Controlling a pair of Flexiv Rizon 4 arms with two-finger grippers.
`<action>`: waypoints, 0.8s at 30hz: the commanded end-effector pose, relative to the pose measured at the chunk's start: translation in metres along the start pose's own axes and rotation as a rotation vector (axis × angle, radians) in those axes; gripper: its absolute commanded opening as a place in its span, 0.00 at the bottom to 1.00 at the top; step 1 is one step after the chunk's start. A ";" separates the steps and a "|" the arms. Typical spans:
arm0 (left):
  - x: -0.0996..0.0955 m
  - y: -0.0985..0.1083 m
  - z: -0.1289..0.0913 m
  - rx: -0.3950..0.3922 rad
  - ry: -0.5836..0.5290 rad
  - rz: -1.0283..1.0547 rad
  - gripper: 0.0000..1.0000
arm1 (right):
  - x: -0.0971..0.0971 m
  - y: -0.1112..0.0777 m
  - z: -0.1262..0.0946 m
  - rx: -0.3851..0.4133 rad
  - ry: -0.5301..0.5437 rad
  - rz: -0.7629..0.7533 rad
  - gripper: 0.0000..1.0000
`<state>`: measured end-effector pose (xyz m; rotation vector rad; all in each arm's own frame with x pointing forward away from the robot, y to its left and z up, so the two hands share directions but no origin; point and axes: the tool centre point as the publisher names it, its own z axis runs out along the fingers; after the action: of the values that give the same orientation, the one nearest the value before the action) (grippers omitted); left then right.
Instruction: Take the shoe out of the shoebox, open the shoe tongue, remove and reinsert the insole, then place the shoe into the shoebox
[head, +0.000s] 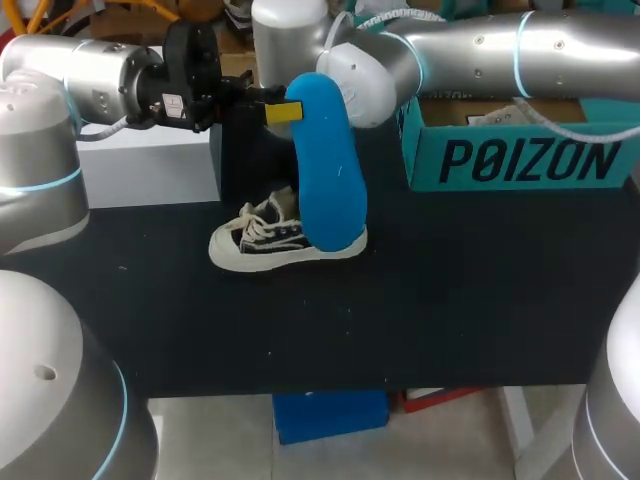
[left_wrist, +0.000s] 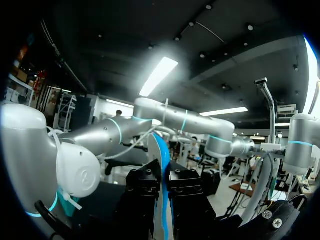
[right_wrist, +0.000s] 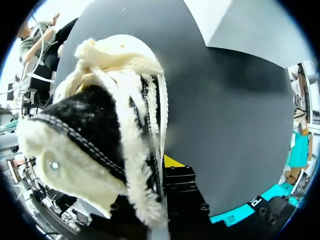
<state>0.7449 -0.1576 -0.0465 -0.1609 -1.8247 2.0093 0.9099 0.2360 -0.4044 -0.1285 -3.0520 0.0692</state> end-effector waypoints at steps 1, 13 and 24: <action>0.000 0.001 0.001 0.000 -0.003 0.002 0.00 | 0.007 -0.019 -0.034 0.033 -0.055 0.088 0.00; 0.000 0.001 0.001 0.000 -0.003 0.002 0.00 | -0.005 -0.053 -0.059 0.117 -0.089 0.584 0.00; 0.000 0.001 0.001 0.000 -0.003 0.002 0.00 | 0.005 -0.073 -0.070 0.065 -0.093 1.044 0.00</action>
<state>0.7449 -0.1576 -0.0465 -0.1609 -1.8246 2.0093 0.9110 0.1734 -0.3352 -1.3119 -2.8535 0.2953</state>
